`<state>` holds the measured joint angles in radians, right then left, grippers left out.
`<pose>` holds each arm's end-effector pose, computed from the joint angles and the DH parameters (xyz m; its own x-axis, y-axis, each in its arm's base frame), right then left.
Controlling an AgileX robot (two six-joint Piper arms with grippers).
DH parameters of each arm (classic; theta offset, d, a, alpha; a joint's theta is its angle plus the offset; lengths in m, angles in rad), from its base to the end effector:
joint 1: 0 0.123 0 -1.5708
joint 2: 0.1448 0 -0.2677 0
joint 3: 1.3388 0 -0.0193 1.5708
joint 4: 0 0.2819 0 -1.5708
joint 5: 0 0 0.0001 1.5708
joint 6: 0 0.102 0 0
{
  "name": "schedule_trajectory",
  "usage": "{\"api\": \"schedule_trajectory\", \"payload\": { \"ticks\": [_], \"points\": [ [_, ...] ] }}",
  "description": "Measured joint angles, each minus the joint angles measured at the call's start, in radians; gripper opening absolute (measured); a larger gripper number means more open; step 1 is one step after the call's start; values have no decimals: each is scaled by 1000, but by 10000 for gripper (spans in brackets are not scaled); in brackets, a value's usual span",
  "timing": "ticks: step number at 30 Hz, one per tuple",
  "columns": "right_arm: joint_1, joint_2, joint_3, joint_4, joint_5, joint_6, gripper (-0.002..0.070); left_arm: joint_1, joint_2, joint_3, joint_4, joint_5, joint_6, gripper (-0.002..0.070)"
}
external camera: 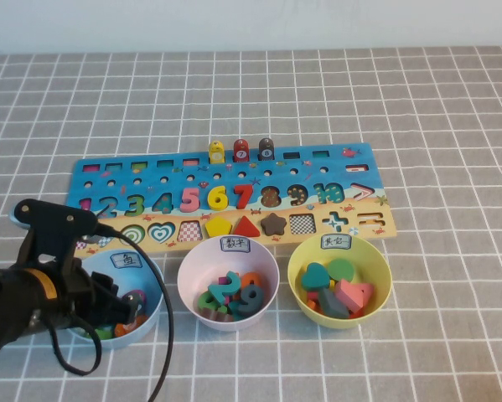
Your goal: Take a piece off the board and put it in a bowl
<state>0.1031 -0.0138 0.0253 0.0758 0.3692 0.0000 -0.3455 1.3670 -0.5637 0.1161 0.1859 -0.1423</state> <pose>0.1109 0.0143 0.1690 -0.2952 0.0405 -0.9546 -0.1083 0.9912 0.0755 0.2574 -0.0903 0.1397 -0.7464 0.2387 -0.6212 0.3052 0.9523 -0.0007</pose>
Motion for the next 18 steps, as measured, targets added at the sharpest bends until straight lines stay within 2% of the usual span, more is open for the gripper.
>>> {"api": "schedule_trajectory", "payload": {
  "ticks": [6, 9, 16, 18],
  "points": [
    [0, 0, 0, 0, 0, 0, -17, 0, 0, 0, 0, 8, 0, 197],
    [0, 0, 0, 0, 0, 0, -17, 0, 0, 0, 0, 24, 0, 232],
    [0, 0, 0, 0, 0, 0, -17, 0, 0, 0, 0, 30, -23, 446],
    [0, 0, 0, 0, 0, 0, -17, 0, -2, 0, 0, 23, -55, 487]
  ]
}}
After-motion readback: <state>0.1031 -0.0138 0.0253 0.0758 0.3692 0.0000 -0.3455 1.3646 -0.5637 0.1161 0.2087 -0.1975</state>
